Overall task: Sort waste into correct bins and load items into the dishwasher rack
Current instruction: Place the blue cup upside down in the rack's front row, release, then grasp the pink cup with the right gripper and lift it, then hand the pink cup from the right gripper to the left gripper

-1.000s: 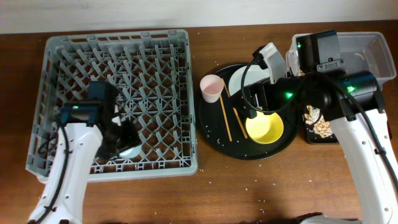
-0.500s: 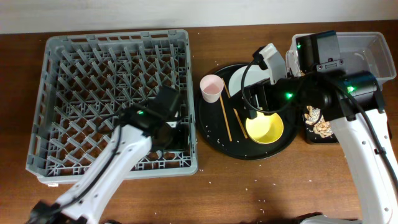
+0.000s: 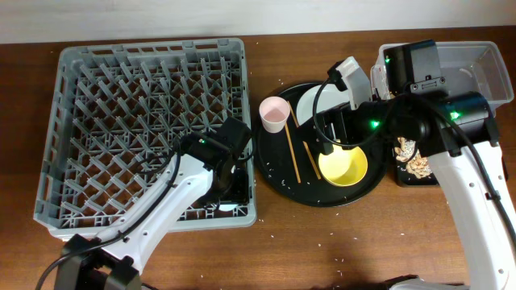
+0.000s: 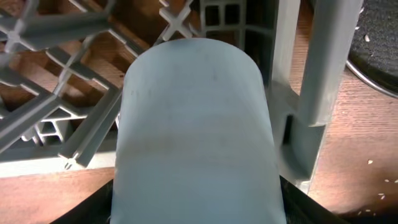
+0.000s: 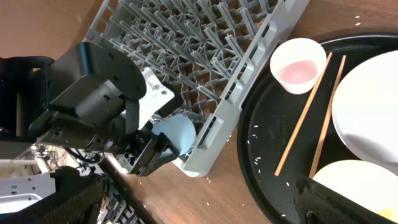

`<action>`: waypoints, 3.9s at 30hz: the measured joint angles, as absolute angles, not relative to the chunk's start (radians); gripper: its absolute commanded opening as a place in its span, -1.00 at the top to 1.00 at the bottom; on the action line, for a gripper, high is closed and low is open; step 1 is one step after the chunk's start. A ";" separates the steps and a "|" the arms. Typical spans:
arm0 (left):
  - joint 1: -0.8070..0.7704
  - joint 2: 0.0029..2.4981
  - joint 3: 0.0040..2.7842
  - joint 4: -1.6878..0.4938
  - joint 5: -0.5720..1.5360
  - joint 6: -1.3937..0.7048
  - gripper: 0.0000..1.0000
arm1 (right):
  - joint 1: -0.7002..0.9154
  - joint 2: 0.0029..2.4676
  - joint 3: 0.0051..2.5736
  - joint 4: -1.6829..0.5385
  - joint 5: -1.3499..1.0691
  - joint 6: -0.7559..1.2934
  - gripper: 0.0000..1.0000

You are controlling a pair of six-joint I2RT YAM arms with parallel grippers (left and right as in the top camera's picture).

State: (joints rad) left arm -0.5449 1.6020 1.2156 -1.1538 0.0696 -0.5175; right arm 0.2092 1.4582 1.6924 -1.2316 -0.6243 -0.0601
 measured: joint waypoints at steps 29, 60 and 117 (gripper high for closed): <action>-0.208 1.356 1.661 -1.329 -0.214 -0.517 -0.99 | 0.209 1.769 1.692 -1.174 -0.311 0.160 -0.99; -0.104 1.365 1.658 -1.086 0.542 -0.238 -0.91 | 0.043 1.891 1.721 -1.172 -0.903 -0.058 0.92; -0.260 1.366 1.647 -0.770 1.331 -0.223 -0.40 | 0.287 1.586 1.750 -0.736 -1.486 -0.051 0.92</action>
State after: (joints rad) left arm -0.2600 1.3659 1.6470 -0.7700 1.3308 -0.2234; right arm 0.2867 1.5864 1.7504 -0.7361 -1.4864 -0.0509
